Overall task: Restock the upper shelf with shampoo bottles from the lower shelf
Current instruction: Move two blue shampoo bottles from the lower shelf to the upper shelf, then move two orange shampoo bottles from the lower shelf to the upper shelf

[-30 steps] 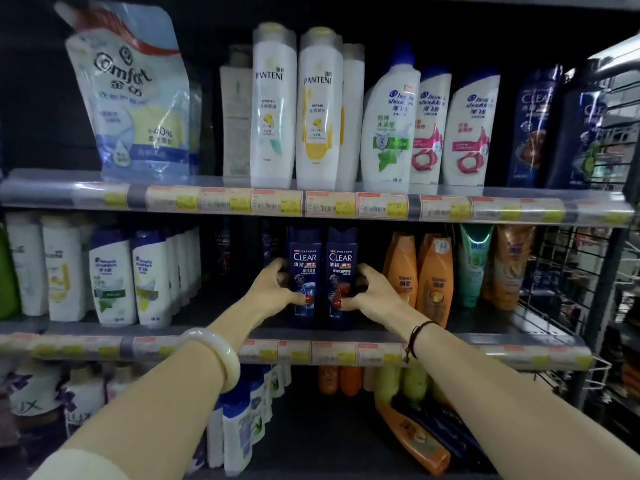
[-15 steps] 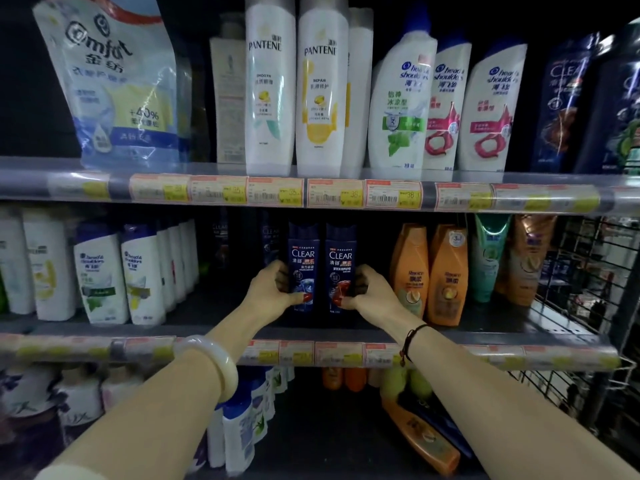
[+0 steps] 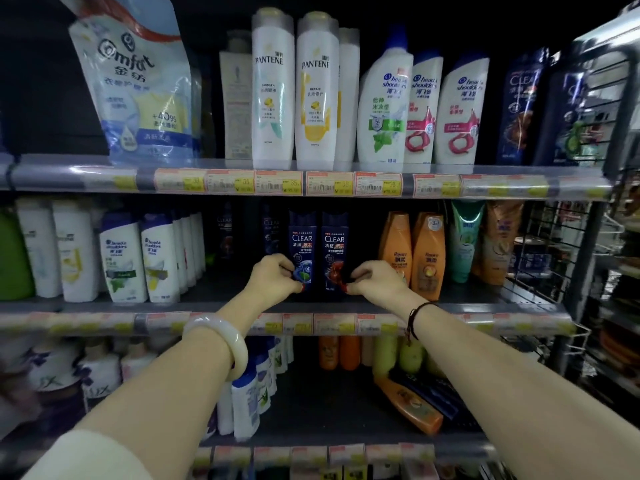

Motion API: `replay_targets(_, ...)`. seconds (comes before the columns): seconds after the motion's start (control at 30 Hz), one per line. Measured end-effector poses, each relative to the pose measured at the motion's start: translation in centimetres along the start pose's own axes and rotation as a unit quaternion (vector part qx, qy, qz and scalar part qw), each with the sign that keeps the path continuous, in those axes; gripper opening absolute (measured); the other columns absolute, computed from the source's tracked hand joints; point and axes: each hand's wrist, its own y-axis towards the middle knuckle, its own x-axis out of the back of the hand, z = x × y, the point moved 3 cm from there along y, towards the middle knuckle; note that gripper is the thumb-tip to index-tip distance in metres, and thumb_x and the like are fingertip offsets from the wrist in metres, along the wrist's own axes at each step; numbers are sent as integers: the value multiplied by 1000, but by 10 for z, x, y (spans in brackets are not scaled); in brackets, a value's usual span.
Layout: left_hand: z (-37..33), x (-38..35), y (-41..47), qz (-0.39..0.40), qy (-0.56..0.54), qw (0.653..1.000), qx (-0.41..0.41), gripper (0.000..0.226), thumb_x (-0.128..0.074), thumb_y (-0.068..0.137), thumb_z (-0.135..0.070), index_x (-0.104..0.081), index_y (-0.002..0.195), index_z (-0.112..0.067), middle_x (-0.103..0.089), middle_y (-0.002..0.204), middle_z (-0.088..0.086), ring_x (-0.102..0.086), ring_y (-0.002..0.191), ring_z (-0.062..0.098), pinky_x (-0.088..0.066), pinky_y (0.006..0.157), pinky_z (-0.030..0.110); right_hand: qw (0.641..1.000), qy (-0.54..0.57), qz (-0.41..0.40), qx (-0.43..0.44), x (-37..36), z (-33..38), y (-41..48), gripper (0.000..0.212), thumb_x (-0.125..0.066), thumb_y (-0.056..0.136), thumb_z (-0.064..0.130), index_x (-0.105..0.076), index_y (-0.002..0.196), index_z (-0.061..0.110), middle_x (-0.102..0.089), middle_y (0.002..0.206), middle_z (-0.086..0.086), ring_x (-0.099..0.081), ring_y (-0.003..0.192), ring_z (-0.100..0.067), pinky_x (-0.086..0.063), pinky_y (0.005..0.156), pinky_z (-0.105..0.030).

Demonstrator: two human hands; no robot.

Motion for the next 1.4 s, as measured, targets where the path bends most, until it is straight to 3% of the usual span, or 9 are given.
replay_targets(0.1, -12, -5, -18, 22, 38, 998, -35, 43, -76, 75, -8, -58, 114, -7, -57, 99, 6, -54, 88, 18, -42, 73, 26, 999, -42, 23, 11, 2, 3, -21, 43, -71, 82, 17, -60, 122, 5, -63, 119, -11, -59, 104, -20, -44, 78, -24)
replay_targets(0.2, -15, -17, -37, 54, 63, 995, -58, 44, -74, 76, -8, -57, 116, -8, -58, 97, 5, -55, 86, 17, -44, 68, 24, 996, -76, 45, 12, 4, 0, -41, 43, -73, 80, 17, -61, 119, 4, -63, 118, -12, -61, 107, -24, -48, 81, -27)
replay_targets(0.3, -8, -34, -56, 96, 83, 990, -58, 40, -73, 74, -6, -59, 112, -9, -62, 91, 5, -57, 83, 16, -47, 72, 27, 990, -114, 78, 1, 4, -9, -61, 39, -72, 79, 15, -63, 115, 4, -62, 111, -10, -59, 96, -21, -47, 77, -29)
replay_targets(0.4, 1, -52, -73, 121, 114, 984, -58, 34, -70, 75, -5, -60, 106, -15, -63, 99, 6, -57, 86, 16, -48, 67, 28, 984, -150, 99, -20, 3, -23, -79, 33, -71, 80, 15, -66, 112, 8, -60, 107, -4, -57, 95, -18, -44, 75, -27)
replay_targets(0.57, 16, -81, -93, 166, 85, 982, -34, 25, -69, 77, -2, -56, 93, -16, -56, 79, -4, -57, 78, 14, -47, 63, 21, 978, -161, 123, -55, -5, -53, -104, 34, -73, 78, 15, -65, 109, 4, -66, 106, -10, -62, 94, -22, -50, 75, -31)
replay_targets(0.7, 30, -109, -99, 188, 81, 979, -15, 36, -73, 75, -7, -59, 107, -12, -60, 94, 3, -57, 85, 16, -40, 57, 15, 973, -154, 143, -96, -12, -81, -120, 37, -74, 77, 15, -64, 111, 5, -61, 98, -5, -58, 89, -19, -47, 73, -28)
replay_targets(0.9, 55, -149, -98, 232, 65, 970, 8, 42, -76, 74, -9, -59, 112, -10, -60, 101, 6, -58, 91, 19, -45, 73, 24, 964, -161, 157, -143, -17, -124, -129, 38, -72, 78, 15, -65, 113, 2, -65, 105, -11, -58, 86, -20, -46, 64, -25)
replay_targets(1.07, 81, -184, -95, 263, 80, 961, 24, 38, -76, 71, -9, -60, 105, -13, -60, 97, 4, -59, 90, 17, -48, 75, 27, 957, -161, 164, -178, -25, -164, -125, 33, -69, 80, 12, -67, 111, 0, -67, 116, -15, -62, 99, -23, -51, 83, -34)
replay_targets(1.4, 83, -246, -73, 295, 80, 951, 46, 36, -73, 73, -8, -62, 107, -14, -60, 98, 3, -62, 94, 18, -52, 80, 28, 954, -146, 172, -196, -16, -225, -97, 30, -70, 78, 12, -69, 107, 4, -64, 118, -8, -58, 107, -20, -50, 86, -31)
